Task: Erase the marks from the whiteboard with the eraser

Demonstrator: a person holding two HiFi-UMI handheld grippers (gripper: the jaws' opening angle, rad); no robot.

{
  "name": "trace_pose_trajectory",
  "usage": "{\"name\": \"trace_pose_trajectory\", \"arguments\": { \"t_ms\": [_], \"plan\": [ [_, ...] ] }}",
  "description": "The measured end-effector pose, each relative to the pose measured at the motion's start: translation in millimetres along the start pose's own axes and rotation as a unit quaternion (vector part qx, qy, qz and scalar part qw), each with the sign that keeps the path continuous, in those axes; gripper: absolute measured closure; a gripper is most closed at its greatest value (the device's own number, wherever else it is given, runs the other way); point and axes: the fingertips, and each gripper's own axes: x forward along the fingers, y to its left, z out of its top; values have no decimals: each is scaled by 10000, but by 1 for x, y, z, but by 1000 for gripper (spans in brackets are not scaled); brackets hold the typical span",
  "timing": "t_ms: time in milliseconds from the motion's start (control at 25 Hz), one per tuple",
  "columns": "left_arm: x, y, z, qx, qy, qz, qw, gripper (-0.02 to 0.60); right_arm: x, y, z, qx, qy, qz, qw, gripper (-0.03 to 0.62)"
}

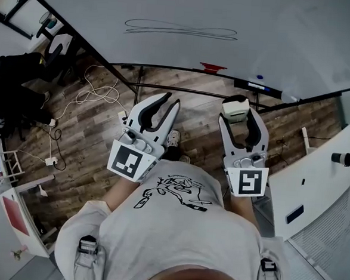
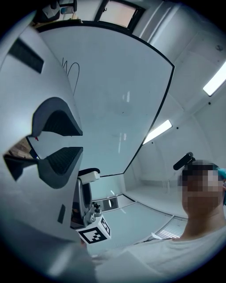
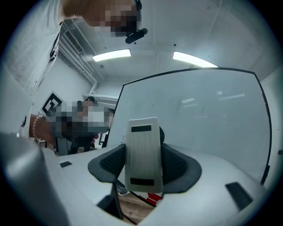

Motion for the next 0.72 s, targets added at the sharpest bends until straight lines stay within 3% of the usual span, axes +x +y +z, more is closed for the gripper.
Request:
{"name": "trace_pose_trajectory", "arguments": {
  "t_ms": [200, 360, 560, 720],
  "plan": [
    [18, 36, -2, -85, -64, -110, 9999, 502, 43, -15, -3, -646, 120, -234, 9976, 337],
    [28, 63, -6, -26, -20, -147, 9999, 510, 73, -40, -11, -1452, 494, -632, 9862, 337],
    [39, 90, -14, -81, 18, -282, 9996, 535, 112, -72, -19, -2886, 903, -988, 9481, 338],
    [46, 105, -16, -119, -15, -355, 9993, 538, 143, -93, -25, -3664, 1046, -1039, 9187, 338]
  ]
}}
